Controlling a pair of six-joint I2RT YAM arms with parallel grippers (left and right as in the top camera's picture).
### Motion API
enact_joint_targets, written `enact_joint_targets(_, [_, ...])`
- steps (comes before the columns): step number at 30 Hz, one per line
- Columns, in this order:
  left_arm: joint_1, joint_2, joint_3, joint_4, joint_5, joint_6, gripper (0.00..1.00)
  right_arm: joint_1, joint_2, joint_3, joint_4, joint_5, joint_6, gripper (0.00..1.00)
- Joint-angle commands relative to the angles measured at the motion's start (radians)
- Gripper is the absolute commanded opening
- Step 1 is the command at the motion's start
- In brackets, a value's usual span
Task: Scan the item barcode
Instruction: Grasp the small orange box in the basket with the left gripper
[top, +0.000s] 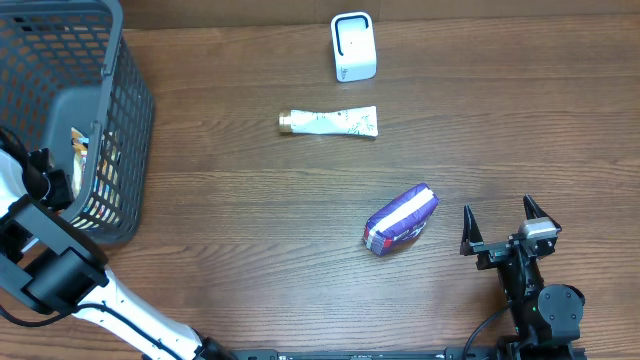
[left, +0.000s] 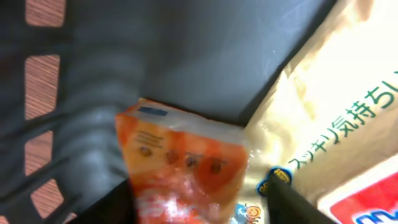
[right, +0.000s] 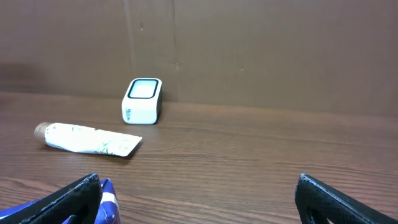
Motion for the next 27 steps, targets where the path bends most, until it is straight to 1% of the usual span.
enact_joint_targets(1, [0.005, 0.029, -0.023, 0.007, -0.006, 0.001, 0.18, 0.006, -0.010, -0.010, 0.005, -0.004, -0.004, 1.00])
enact_joint_targets(2, [0.005, 0.028, -0.017, 0.007, -0.005, -0.005, 0.07, 0.006, -0.010, -0.010, 0.005, -0.004, -0.004, 1.00])
enact_joint_targets(3, [0.005, 0.026, -0.008, 0.007, -0.005, -0.020, 0.04, 0.006, -0.010, -0.010, 0.005, -0.004, -0.004, 1.00])
enact_joint_targets(7, [0.004, 0.018, 0.064, -0.037, 0.018, -0.044, 0.04, 0.006, -0.010, -0.010, 0.005, -0.004, -0.004, 1.00])
enact_joint_targets(12, [-0.002, -0.005, 0.241, -0.148, 0.139, -0.086, 0.04, 0.006, -0.010, -0.010, 0.005, -0.004, -0.004, 1.00])
enact_joint_targets(15, [-0.003, -0.026, 0.386, -0.220, 0.229, -0.121, 0.04, 0.006, -0.010, -0.010, 0.005, -0.004, -0.004, 1.00])
enact_joint_targets(16, [-0.003, -0.037, 0.475, -0.262, 0.276, -0.144, 0.04, 0.006, -0.010, -0.010, 0.005, -0.004, -0.004, 1.00])
enact_joint_targets(17, [-0.003, -0.043, 0.511, -0.277, 0.299, -0.151, 0.04, 0.006, -0.010, -0.010, 0.005, -0.004, -0.004, 1.00])
enact_joint_targets(18, [-0.003, -0.059, 0.602, -0.311, 0.380, -0.153, 0.04, 0.006, -0.010, -0.010, 0.005, -0.004, -0.004, 1.00])
enact_joint_targets(20, [-0.005, -0.084, 0.690, -0.343, 0.493, -0.153, 0.04, 0.006, -0.010, -0.010, 0.005, -0.004, -0.004, 1.00])
enact_joint_targets(22, [-0.014, -0.121, 0.777, -0.359, 0.643, -0.152, 0.04, 0.006, -0.010, -0.010, 0.005, -0.004, -0.004, 1.00])
enact_joint_targets(24, [-0.029, -0.168, 0.825, -0.357, 0.773, -0.152, 0.04, 0.006, -0.010, -0.010, 0.005, -0.004, -0.004, 1.00])
enact_joint_targets(25, [-0.042, -0.209, 0.845, -0.356, 0.881, -0.152, 0.04, 0.006, -0.010, -0.010, 0.005, -0.004, -0.004, 1.00])
enact_joint_targets(26, [-0.053, -0.236, 0.848, -0.352, 0.958, -0.152, 0.04, 0.006, -0.010, -0.010, 0.005, -0.004, -0.004, 1.00])
enact_joint_targets(27, [-0.086, -0.289, 0.848, -0.354, 1.123, -0.152, 0.04, 0.006, -0.010, -0.010, 0.005, -0.004, -0.004, 1.00])
